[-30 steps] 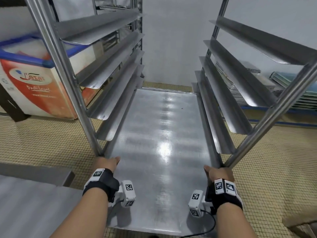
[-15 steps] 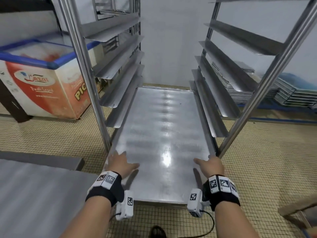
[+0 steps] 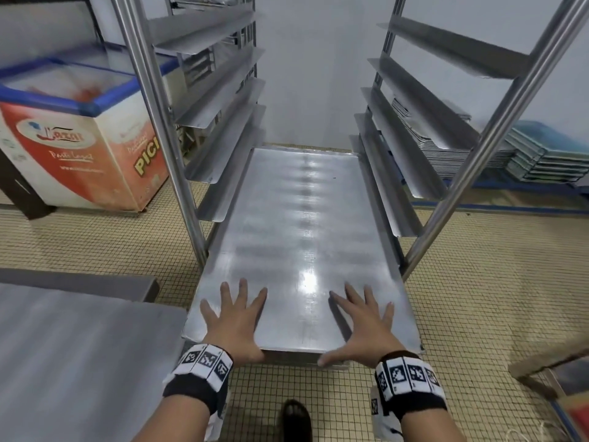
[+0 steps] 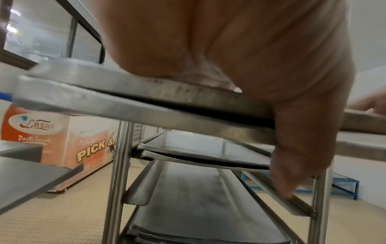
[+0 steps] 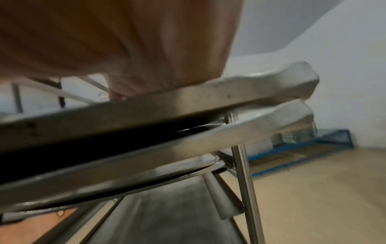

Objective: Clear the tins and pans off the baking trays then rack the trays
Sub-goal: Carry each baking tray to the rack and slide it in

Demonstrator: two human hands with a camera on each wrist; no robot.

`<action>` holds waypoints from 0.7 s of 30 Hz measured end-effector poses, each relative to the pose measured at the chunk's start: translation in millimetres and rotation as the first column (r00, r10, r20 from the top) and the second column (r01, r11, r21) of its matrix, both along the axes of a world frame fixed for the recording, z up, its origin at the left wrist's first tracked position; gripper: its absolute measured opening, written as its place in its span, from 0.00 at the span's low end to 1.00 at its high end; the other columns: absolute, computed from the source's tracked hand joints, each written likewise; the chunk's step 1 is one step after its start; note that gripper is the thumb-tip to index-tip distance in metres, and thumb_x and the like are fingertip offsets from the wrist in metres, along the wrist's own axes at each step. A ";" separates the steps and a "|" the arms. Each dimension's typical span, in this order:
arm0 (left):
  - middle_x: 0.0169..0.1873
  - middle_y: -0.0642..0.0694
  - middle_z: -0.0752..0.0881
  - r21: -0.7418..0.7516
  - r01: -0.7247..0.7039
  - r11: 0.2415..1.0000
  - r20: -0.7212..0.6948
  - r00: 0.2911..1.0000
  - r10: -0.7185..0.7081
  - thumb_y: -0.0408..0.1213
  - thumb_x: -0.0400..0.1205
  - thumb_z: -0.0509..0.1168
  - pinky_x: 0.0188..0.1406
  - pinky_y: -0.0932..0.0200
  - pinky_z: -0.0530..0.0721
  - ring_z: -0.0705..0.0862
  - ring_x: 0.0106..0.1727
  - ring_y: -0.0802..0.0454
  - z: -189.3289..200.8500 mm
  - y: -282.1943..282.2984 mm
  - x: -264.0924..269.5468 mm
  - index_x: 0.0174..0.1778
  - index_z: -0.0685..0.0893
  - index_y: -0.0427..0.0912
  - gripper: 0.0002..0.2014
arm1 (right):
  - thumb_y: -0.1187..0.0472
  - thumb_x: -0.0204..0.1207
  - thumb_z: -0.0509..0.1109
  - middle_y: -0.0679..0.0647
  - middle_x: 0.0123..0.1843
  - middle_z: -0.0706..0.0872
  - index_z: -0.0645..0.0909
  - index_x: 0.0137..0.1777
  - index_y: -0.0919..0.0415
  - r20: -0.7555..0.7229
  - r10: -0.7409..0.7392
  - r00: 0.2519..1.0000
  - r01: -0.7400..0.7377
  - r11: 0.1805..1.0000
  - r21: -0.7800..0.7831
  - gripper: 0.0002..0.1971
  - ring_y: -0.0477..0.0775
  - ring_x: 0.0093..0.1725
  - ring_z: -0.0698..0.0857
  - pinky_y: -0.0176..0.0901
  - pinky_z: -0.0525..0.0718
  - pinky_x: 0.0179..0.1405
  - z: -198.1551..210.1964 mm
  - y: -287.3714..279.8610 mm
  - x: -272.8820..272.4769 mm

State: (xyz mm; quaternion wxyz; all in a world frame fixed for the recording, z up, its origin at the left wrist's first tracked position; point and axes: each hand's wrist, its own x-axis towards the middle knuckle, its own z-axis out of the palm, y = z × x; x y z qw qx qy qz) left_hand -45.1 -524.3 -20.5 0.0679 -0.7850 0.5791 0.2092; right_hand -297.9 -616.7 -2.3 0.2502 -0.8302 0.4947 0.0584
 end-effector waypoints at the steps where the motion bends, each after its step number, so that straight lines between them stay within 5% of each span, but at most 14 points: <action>1: 0.87 0.45 0.30 -0.005 0.003 1.000 0.010 1.000 -0.002 0.48 0.66 0.75 0.77 0.16 0.38 0.27 0.86 0.32 -0.3 -2.5 1.6 0.87 0.34 0.62 0.64 | 0.19 0.38 0.75 0.40 0.85 0.29 0.42 0.85 0.34 -0.024 0.045 0.999 -0.045 0.999 0.004 0.73 0.55 0.80 0.19 0.78 0.23 0.73 0.9 -1.1 1.5; 4: 0.88 0.46 0.32 -0.019 0.003 1.000 0.018 1.000 -0.003 0.52 0.64 0.75 0.78 0.16 0.38 0.28 0.86 0.32 0.0 -14.0 8.5 0.87 0.35 0.63 0.64 | 0.37 0.53 0.84 0.42 0.84 0.26 0.37 0.85 0.36 -0.123 0.073 0.990 -0.080 0.995 -0.053 0.69 0.60 0.79 0.18 0.81 0.25 0.72 -0.4 -8.1 10.5; 7: 0.88 0.47 0.32 -0.024 0.000 1.000 0.012 1.000 0.001 0.55 0.64 0.77 0.79 0.17 0.38 0.29 0.86 0.33 3.7 -32.4 13.3 0.87 0.36 0.63 0.64 | 0.53 0.63 0.79 0.46 0.87 0.31 0.38 0.85 0.37 -0.162 0.064 0.985 -0.087 0.986 -0.142 0.60 0.63 0.82 0.23 0.83 0.29 0.72 -5.1 -23.2 19.1; 21: 0.88 0.48 0.32 -0.028 -0.019 0.999 -0.004 1.000 0.018 0.50 0.65 0.77 0.80 0.18 0.37 0.28 0.86 0.35 1.6 -133.3 45.4 0.86 0.35 0.65 0.64 | 0.47 0.62 0.80 0.46 0.87 0.38 0.40 0.84 0.38 -0.193 0.111 0.975 -0.153 0.964 -0.217 0.59 0.67 0.85 0.31 0.85 0.34 0.74 -8.3 -126.2 50.0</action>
